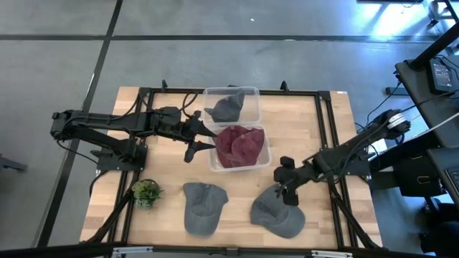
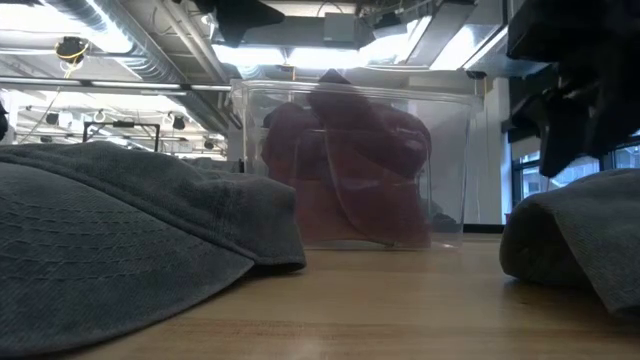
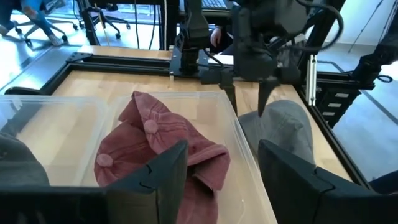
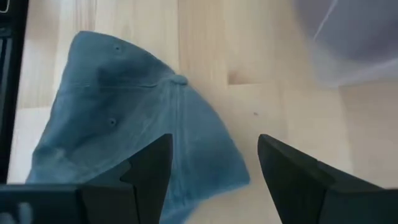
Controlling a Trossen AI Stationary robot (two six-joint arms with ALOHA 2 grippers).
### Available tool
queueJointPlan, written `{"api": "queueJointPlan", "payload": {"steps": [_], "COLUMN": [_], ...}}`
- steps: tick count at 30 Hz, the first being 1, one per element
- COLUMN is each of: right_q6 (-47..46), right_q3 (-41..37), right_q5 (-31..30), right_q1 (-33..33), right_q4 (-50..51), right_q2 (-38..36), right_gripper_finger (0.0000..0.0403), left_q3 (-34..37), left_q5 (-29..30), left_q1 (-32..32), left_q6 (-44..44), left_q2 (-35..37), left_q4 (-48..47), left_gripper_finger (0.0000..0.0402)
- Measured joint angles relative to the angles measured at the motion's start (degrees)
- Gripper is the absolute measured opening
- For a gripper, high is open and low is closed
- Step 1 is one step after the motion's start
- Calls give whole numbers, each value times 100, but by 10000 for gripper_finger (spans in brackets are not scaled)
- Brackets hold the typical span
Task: Pick & Place hat
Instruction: Put the right gray cap into the top transparent bin
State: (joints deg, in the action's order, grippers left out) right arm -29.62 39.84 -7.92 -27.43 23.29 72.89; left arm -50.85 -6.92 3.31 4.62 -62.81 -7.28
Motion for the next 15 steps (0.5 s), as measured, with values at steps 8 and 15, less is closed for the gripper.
{"api": "queueJointPlan", "payload": {"steps": [8,15], "right_q6": [-432,-763], "right_q3": [1,10], "right_q5": [-4,-175], "right_q1": [-364,-474], "right_q4": [-261,-407], "right_q2": [694,1408], "right_gripper_finger": [236,226], "left_q3": [0,0], "left_q5": [-8,-11], "left_q1": [0,0], "left_q6": [64,64], "left_q2": [0,-2], "left_q4": [-23,-24], "left_gripper_finger": [189,189]}}
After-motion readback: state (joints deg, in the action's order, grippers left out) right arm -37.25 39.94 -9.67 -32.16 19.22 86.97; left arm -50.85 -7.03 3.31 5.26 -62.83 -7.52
